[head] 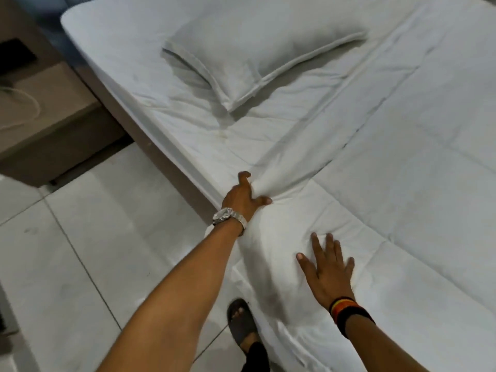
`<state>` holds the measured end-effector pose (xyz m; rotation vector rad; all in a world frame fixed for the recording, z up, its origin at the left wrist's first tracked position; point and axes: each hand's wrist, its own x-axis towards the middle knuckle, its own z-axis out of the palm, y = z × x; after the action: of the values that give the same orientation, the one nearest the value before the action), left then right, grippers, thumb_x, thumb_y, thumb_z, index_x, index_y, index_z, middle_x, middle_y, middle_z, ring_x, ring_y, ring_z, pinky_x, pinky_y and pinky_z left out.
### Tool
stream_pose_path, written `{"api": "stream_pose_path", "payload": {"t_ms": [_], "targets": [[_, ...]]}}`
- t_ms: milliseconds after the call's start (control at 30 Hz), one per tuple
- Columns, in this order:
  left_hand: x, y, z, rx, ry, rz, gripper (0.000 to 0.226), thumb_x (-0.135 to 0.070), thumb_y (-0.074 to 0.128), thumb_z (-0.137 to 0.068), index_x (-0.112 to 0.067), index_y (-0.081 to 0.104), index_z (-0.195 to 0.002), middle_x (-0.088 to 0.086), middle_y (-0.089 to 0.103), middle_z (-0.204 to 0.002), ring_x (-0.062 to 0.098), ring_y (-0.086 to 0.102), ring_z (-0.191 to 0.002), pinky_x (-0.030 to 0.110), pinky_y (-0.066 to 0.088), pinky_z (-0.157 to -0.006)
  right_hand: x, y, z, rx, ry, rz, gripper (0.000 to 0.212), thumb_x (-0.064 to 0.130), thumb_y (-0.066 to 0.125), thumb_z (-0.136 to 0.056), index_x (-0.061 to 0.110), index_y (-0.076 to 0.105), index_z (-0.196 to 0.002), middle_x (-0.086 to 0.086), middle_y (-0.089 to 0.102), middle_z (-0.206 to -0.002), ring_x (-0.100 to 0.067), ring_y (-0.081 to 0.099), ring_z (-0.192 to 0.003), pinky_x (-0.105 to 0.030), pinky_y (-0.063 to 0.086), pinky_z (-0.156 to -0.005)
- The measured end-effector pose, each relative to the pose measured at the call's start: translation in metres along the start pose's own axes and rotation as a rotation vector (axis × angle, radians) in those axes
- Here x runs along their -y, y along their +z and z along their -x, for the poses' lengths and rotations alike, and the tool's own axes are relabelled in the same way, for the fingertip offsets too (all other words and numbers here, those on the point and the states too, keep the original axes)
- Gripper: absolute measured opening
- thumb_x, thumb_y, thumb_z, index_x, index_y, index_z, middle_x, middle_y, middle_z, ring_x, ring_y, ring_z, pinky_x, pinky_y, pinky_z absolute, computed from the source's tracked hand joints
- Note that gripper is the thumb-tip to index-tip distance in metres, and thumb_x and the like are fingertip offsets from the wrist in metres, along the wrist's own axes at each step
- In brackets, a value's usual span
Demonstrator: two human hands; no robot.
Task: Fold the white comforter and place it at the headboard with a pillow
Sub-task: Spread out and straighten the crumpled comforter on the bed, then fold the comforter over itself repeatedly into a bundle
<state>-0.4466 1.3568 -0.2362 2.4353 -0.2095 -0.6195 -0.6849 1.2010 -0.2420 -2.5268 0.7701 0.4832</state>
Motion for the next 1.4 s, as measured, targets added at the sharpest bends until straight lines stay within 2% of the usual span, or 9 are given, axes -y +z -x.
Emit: {"api": "stream_pose_path", "payload": {"t_ms": [267, 500, 600, 700, 800, 900, 1067, 1233, 1400], "targets": [[0.013, -0.051, 0.017, -0.039, -0.045, -0.198, 0.137, -0.047, 0.092, -0.074, -0.022, -0.006, -0.167, 0.025, 0.05, -0.152, 0.048, 0.051, -0.135, 0.054, 0.047, -0.109, -0.032, 0.017, 0.082, -0.158, 0.247, -0.343, 0.078, 0.072, 0.027, -0.098, 0.032, 0.02, -0.164, -0.002, 0.001, -0.174, -0.019, -0.003, -0.16, -0.044, 0.0, -0.128], [-0.009, 0.069, 0.14, 0.054, 0.386, -0.376, 0.1, -0.063, 0.049, -0.101, -0.006, 0.0, -0.167, 0.021, 0.014, -0.173, 0.04, 0.017, -0.159, 0.047, 0.014, -0.129, -0.146, 0.029, 0.178, -0.391, 0.904, -0.561, 0.092, 0.066, 0.053, -0.094, 0.027, 0.01, -0.166, -0.012, -0.006, -0.173, -0.03, -0.004, -0.159, -0.061, 0.012, -0.123], [-0.034, 0.134, 0.168, 0.123, 0.556, -0.453, 0.1, -0.077, 0.019, -0.094, -0.013, -0.005, -0.167, 0.012, 0.0, -0.176, 0.033, 0.002, -0.162, 0.044, 0.003, -0.13, -0.183, 0.038, 0.189, -0.456, 0.988, -0.802, 0.117, 0.068, 0.068, -0.084, 0.024, -0.004, -0.165, -0.015, 0.005, -0.172, -0.034, 0.008, -0.157, -0.062, 0.013, -0.122], [-0.046, 0.177, 0.184, 0.17, 0.703, -0.469, 0.088, -0.068, 0.026, -0.104, -0.02, -0.013, -0.165, 0.005, -0.011, -0.176, 0.026, -0.011, -0.162, 0.045, -0.006, -0.13, -0.194, 0.051, 0.183, -0.588, 0.958, -0.882, 0.122, 0.068, 0.076, -0.077, 0.017, 0.008, -0.165, -0.018, 0.034, -0.163, -0.038, 0.038, -0.146, -0.056, 0.025, -0.12], [-0.05, 0.203, 0.192, 0.172, 0.788, -0.484, 0.084, -0.064, 0.028, -0.105, -0.022, -0.01, -0.166, 0.004, -0.011, -0.176, 0.026, -0.014, -0.162, 0.044, -0.013, -0.129, -0.192, 0.06, 0.183, -0.746, 0.9, -0.889, 0.098, 0.075, 0.077, -0.07, 0.017, 0.042, -0.141, -0.011, 0.066, -0.127, -0.035, 0.065, -0.11, -0.045, 0.054, -0.093], [-0.044, 0.216, 0.2, 0.174, 0.843, -0.469, 0.083, -0.063, 0.029, -0.106, -0.021, -0.004, -0.168, 0.003, -0.004, -0.176, 0.026, -0.01, -0.163, 0.042, -0.013, -0.129, -0.205, 0.065, 0.2, -0.828, 0.853, -0.932, 0.079, 0.091, 0.07, -0.06, 0.028, 0.055, -0.105, 0.008, 0.067, -0.092, -0.016, 0.066, -0.077, -0.028, 0.051, -0.06], [-0.013, 0.203, 0.211, 0.218, 0.893, -0.412, 0.083, -0.064, 0.029, -0.105, -0.017, 0.003, -0.169, 0.001, -0.001, -0.176, 0.021, -0.005, -0.163, 0.036, -0.006, -0.131, -0.216, 0.072, 0.227, -0.704, 0.935, -1.011, 0.083, 0.088, 0.073, -0.057, 0.024, 0.057, -0.107, 0.004, 0.066, -0.095, -0.01, 0.061, -0.076, -0.024, 0.045, -0.056], [0.074, 0.176, 0.216, 0.042, 0.584, -0.029, 0.084, -0.058, 0.042, -0.103, -0.022, 0.006, -0.169, -0.001, 0.002, -0.177, 0.013, -0.001, -0.163, 0.041, 0.006, -0.132, -0.176, 0.143, 0.232, -0.847, 1.062, -1.391, 0.107, 0.081, 0.073, -0.064, 0.011, 0.053, -0.142, -0.011, 0.064, -0.136, -0.03, 0.064, -0.119, -0.041, 0.054, -0.103], [0.154, 0.164, 0.177, -0.05, -0.502, 0.534, 0.103, -0.086, 0.031, -0.092, -0.028, -0.01, -0.167, 0.002, -0.002, -0.177, 0.028, 0.012, -0.162, 0.052, 0.014, -0.13, -0.13, 0.233, 0.212, -0.54, 1.353, -2.002, 0.125, 0.096, 0.052, -0.065, 0.025, 0.022, -0.163, -0.01, 0.03, -0.166, -0.038, 0.037, -0.147, -0.066, 0.046, -0.104]]}}
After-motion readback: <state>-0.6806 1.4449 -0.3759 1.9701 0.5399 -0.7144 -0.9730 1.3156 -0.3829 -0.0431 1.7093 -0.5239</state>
